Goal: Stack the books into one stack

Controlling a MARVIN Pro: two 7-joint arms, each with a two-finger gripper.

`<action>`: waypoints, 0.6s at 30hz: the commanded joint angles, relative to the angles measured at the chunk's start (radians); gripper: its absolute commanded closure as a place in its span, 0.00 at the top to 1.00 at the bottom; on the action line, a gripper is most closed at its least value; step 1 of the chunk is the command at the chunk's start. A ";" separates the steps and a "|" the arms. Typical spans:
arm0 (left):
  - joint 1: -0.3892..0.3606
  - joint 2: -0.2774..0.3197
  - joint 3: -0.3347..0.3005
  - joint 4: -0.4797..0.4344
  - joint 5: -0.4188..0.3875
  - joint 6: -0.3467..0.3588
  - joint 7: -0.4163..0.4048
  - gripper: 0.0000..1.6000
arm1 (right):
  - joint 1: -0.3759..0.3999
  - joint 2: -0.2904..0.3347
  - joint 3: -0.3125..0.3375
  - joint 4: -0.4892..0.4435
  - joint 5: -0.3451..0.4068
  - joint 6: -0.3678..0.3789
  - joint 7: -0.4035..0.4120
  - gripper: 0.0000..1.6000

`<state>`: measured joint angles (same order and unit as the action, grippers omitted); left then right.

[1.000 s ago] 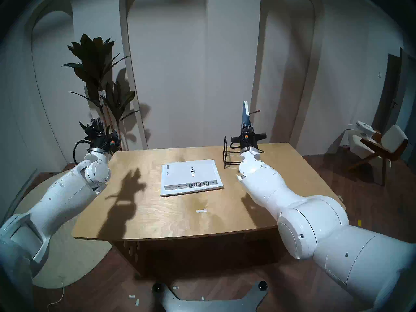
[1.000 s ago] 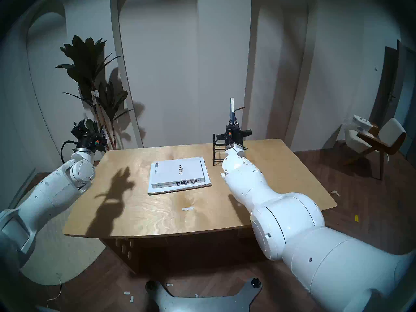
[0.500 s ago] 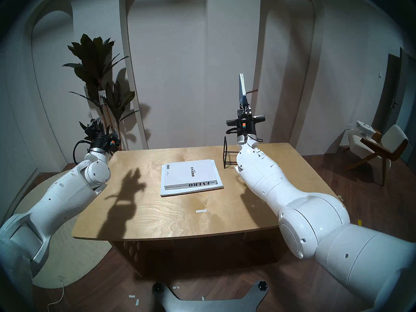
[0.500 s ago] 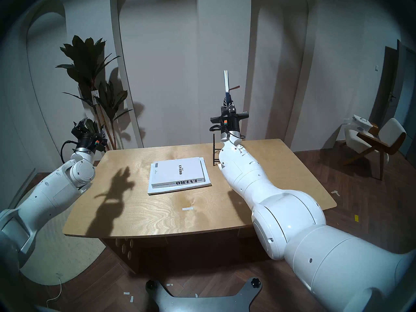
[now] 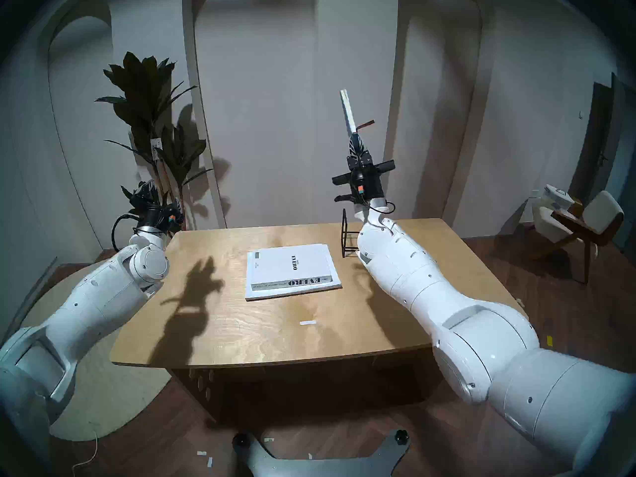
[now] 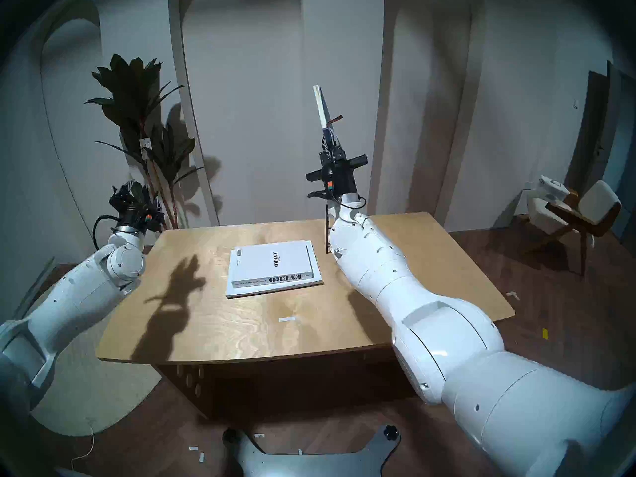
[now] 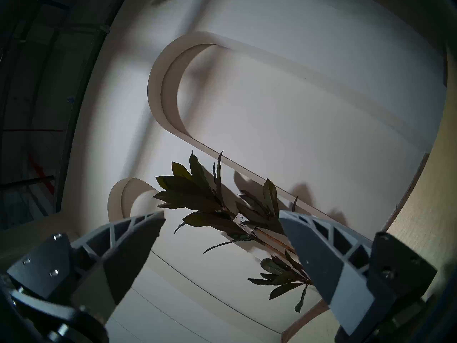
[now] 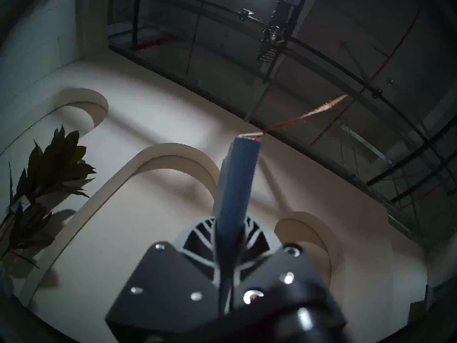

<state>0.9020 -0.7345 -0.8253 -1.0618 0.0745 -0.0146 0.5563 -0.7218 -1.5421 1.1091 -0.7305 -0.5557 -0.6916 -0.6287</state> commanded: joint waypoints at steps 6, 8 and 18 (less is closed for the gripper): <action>-0.019 0.003 -0.011 -0.006 0.000 -0.001 0.004 1.00 | -0.062 0.056 -0.037 -0.169 -0.030 0.069 0.095 0.00; -0.019 0.003 -0.011 -0.006 0.000 -0.001 0.004 1.00 | -0.074 0.067 -0.042 -0.197 -0.032 0.077 0.112 0.00; -0.018 0.003 -0.011 -0.006 0.001 -0.002 0.004 1.00 | -0.144 0.122 -0.071 -0.313 -0.055 0.135 0.204 0.00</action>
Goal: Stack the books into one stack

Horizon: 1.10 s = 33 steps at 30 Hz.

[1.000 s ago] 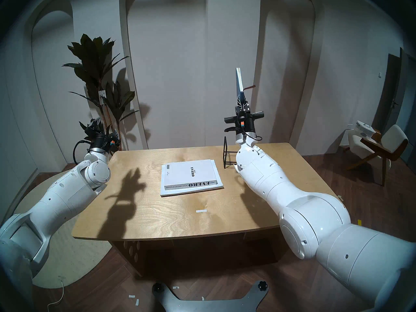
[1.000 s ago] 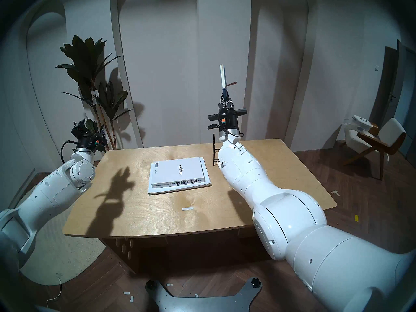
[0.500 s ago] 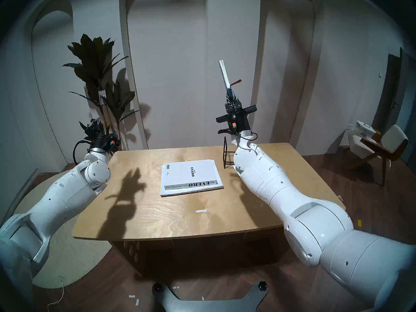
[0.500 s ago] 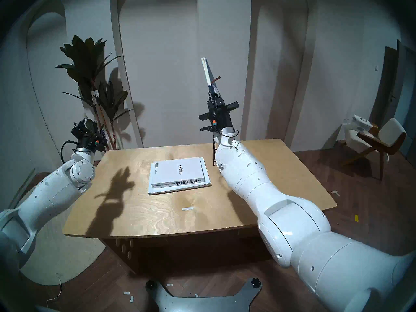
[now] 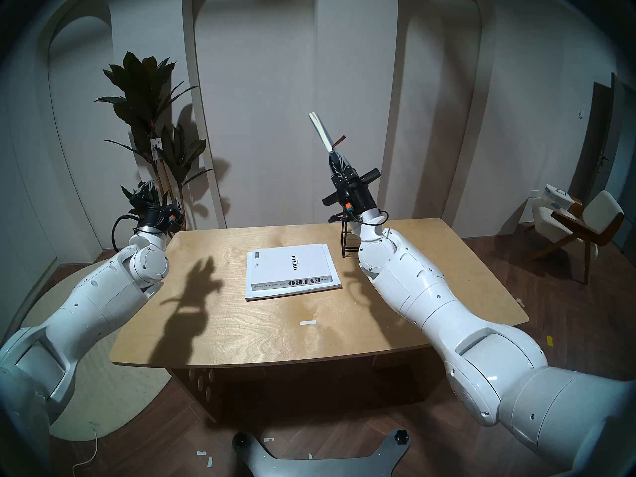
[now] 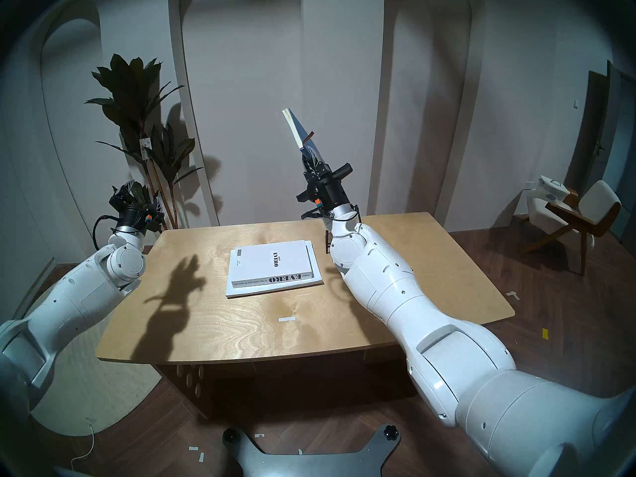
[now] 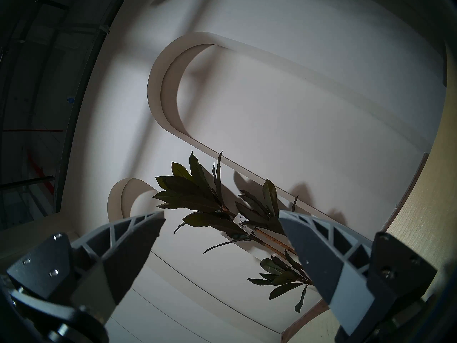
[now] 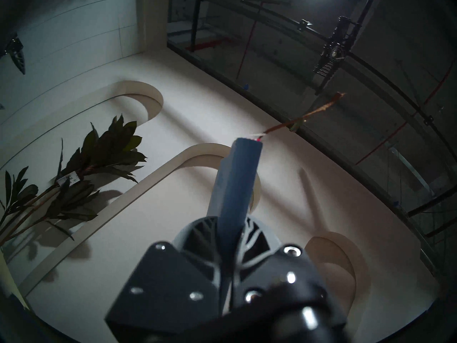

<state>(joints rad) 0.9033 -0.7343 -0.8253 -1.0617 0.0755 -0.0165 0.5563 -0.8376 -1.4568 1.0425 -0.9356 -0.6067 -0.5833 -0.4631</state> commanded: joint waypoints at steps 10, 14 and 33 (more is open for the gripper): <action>-0.020 0.003 -0.012 -0.007 0.000 -0.001 0.004 1.00 | -0.118 0.094 -0.020 -0.234 0.002 0.134 0.176 0.00; -0.021 0.003 -0.012 -0.007 0.000 -0.001 0.004 1.00 | -0.146 0.106 -0.021 -0.282 0.011 0.189 0.229 0.00; -0.022 0.002 -0.013 -0.007 0.000 0.000 0.004 1.00 | -0.233 0.130 -0.052 -0.472 0.038 0.470 0.512 0.00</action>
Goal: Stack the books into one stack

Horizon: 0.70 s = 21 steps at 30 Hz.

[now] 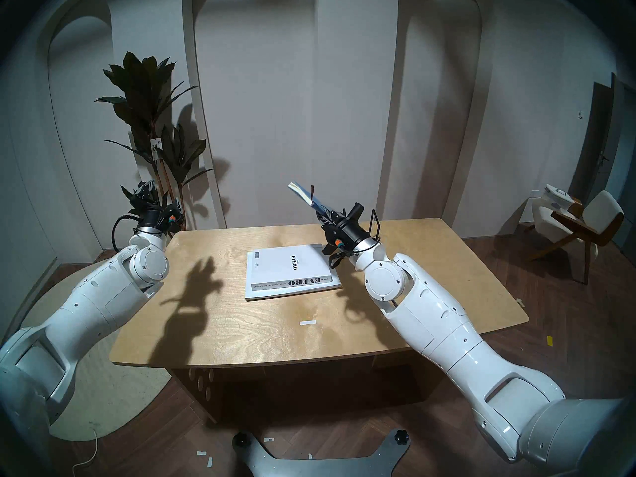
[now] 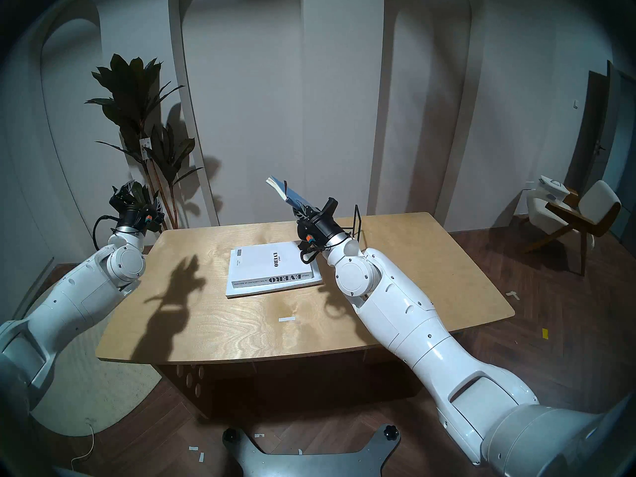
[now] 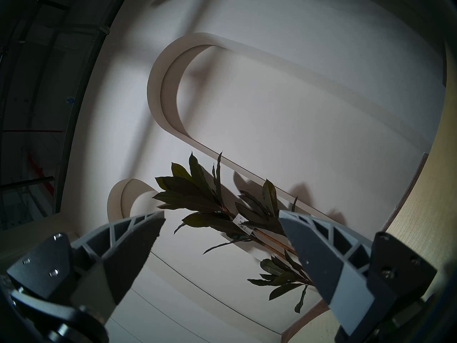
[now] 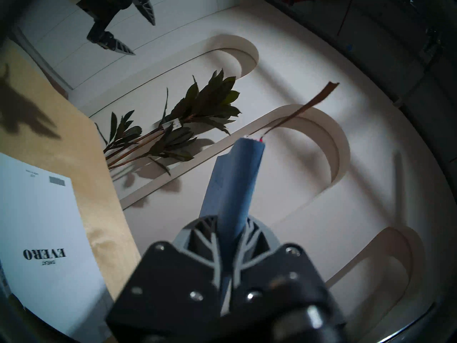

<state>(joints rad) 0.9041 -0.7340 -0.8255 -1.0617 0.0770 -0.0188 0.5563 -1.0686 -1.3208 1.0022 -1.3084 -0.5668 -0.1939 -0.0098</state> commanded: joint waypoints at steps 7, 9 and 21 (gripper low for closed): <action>-0.023 0.001 -0.014 -0.007 -0.002 0.004 0.004 1.00 | -0.025 -0.006 -0.018 -0.184 -0.025 0.240 0.176 0.00; -0.023 0.001 -0.014 -0.007 -0.002 0.005 0.004 1.00 | -0.030 -0.012 -0.017 -0.197 -0.053 0.282 0.194 0.00; -0.023 0.001 -0.014 -0.008 -0.003 0.009 0.004 1.00 | 0.020 -0.074 -0.022 -0.073 -0.102 0.393 0.196 0.00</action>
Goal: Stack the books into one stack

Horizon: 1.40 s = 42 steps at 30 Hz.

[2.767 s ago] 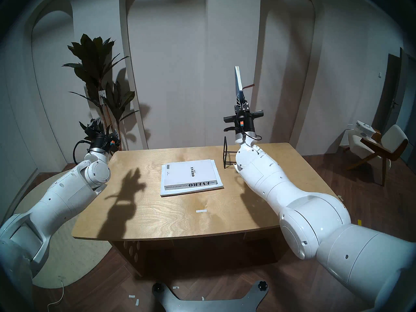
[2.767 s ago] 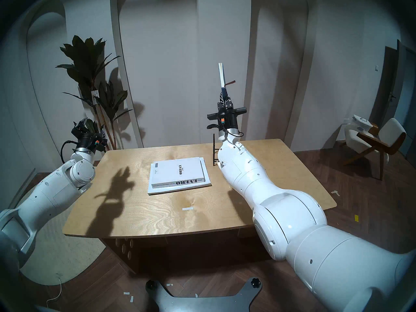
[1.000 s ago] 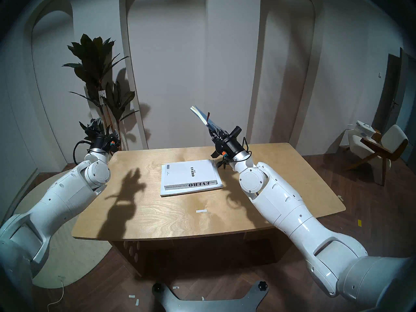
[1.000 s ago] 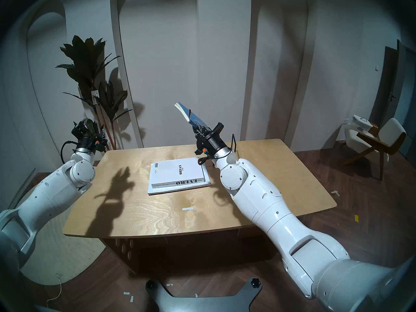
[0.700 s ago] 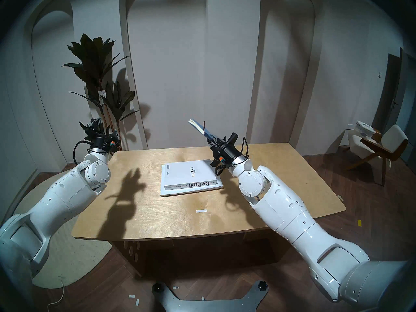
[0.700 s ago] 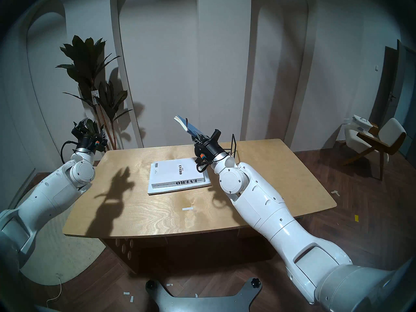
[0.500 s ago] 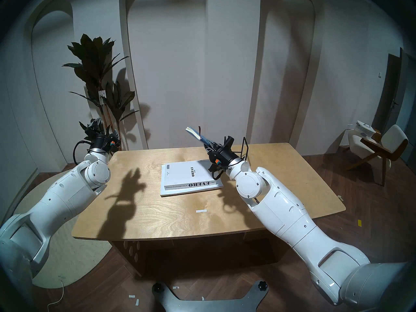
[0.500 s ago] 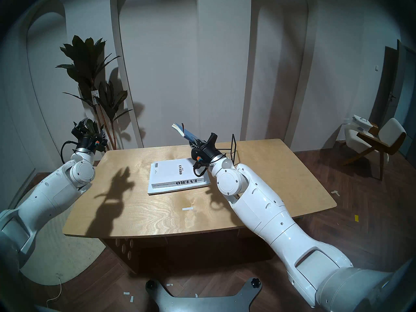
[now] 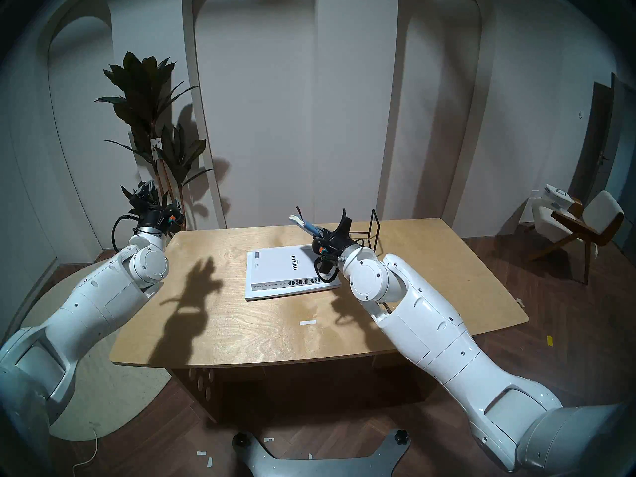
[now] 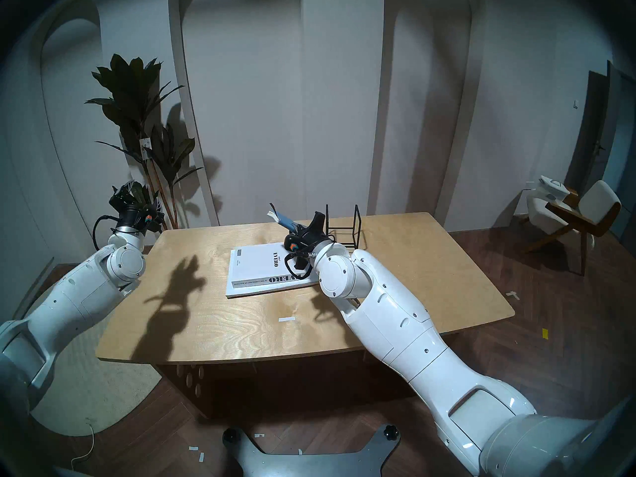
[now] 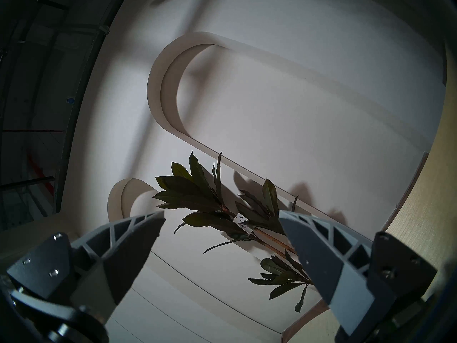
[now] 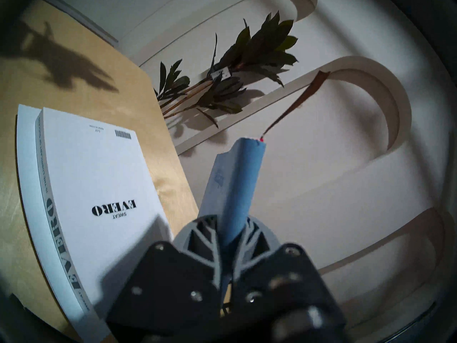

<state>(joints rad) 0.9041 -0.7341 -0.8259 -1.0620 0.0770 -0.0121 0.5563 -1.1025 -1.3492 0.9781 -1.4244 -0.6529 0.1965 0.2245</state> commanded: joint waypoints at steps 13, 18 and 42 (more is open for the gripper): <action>-0.023 0.002 -0.013 -0.009 -0.002 0.003 0.004 1.00 | 0.102 -0.087 -0.069 0.115 -0.108 -0.006 -0.107 0.00; -0.023 0.002 -0.013 -0.009 -0.002 0.004 0.004 1.00 | 0.117 -0.111 -0.084 0.116 -0.119 -0.002 -0.118 0.00; -0.023 0.002 -0.014 -0.009 -0.003 0.005 0.004 1.00 | 0.177 -0.170 -0.167 0.312 -0.124 -0.090 -0.082 0.00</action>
<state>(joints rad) 0.9041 -0.7342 -0.8260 -1.0630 0.0768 -0.0047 0.5564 -0.9698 -1.4792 0.8105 -1.1020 -0.7864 0.1413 0.1517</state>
